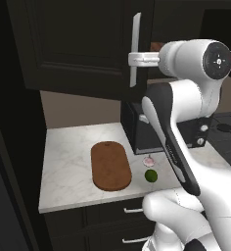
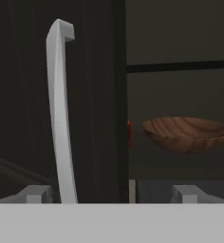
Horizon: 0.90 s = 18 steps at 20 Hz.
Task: Open the cabinet. Place the bowl and condiment on the counter. Then place the lime and garlic on the cutting board.
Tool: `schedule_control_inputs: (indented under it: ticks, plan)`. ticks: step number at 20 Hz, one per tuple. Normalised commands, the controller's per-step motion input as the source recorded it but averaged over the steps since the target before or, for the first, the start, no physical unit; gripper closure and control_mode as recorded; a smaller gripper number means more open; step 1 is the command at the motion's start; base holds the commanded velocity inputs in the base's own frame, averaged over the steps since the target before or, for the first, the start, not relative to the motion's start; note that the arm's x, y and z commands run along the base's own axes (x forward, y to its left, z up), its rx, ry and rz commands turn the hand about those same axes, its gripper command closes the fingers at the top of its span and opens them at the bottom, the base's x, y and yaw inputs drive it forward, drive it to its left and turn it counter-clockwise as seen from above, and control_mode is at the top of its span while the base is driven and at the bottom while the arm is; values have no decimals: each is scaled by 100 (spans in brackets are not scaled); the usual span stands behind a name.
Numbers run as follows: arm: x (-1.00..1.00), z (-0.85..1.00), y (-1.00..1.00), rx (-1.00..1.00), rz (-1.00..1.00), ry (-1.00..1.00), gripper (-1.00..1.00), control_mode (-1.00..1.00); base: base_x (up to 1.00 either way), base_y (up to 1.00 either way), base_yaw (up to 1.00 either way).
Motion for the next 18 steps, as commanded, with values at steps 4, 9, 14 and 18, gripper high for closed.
schedule_control_inputs:
  ticks: [4, 9, 14, 18]
  plan:
    - [0, 0, 0, 0, 0, 0, -100, -100, 0, 0, 0]
    - [0, 0, 0, 0, 0, 0, -100, -100, 0, 0, 0]
    - [0, 0, 0, 0, 0, 0, -100, -100, 0, 0, 0]
    - [0, 0, 0, 0, 0, 0, -100, -100, 0, 0, 0]
